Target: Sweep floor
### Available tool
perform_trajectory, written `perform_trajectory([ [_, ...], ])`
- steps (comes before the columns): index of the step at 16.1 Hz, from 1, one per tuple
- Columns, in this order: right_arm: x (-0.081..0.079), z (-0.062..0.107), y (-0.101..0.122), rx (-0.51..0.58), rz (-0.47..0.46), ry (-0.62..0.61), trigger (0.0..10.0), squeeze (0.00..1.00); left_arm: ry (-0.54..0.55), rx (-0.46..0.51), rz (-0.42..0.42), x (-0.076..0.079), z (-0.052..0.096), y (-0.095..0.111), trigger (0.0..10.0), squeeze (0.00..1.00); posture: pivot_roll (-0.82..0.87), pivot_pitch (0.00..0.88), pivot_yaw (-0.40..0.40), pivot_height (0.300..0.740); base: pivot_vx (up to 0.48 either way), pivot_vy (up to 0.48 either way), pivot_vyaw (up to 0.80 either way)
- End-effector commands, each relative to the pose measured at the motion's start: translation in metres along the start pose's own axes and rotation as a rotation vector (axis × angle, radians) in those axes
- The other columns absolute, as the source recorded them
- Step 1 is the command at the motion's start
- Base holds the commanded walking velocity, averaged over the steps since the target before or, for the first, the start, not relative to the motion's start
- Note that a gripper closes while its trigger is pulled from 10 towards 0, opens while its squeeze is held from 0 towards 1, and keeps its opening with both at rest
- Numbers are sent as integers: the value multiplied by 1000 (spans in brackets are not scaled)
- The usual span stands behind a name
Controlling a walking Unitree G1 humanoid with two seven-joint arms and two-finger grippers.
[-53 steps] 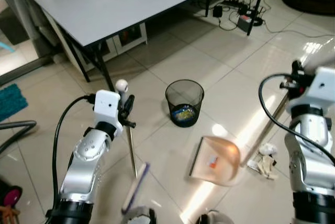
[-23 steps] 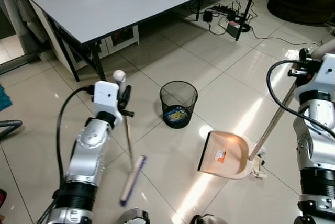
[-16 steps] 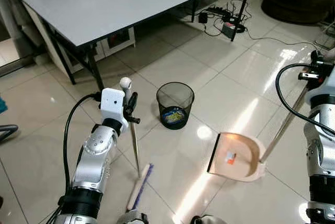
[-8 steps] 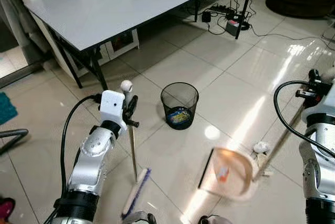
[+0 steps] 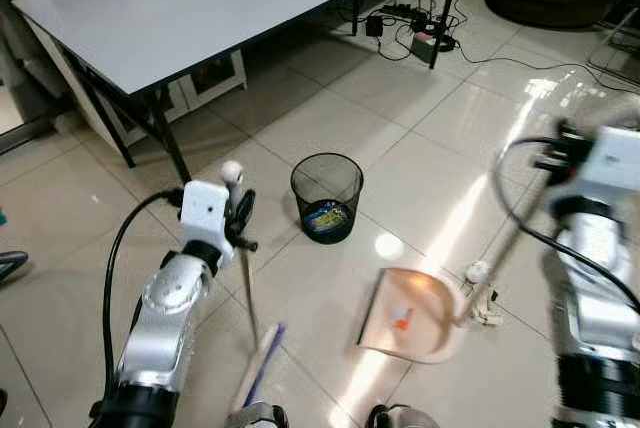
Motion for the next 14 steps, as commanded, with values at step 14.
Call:
perform_trajectory([
  [14,15,31,2,-15,-60,-57,10000,0,-58,39,-20,17,15,22,10000,0,-23,159,42,740,0,0,-148],
])
Point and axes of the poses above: a point about 5 cm out from each wrist's last joint towards the gripper, its own z axis pointing back from the gripper into the wrist, its own y axis along the axis of the wrist's last joint, x = y × z, the point moved 1 cm from there along -z, pointing out of the wrist towards the gripper, and after that the axes turned 4 degrees about z, right-handed, at the moved point
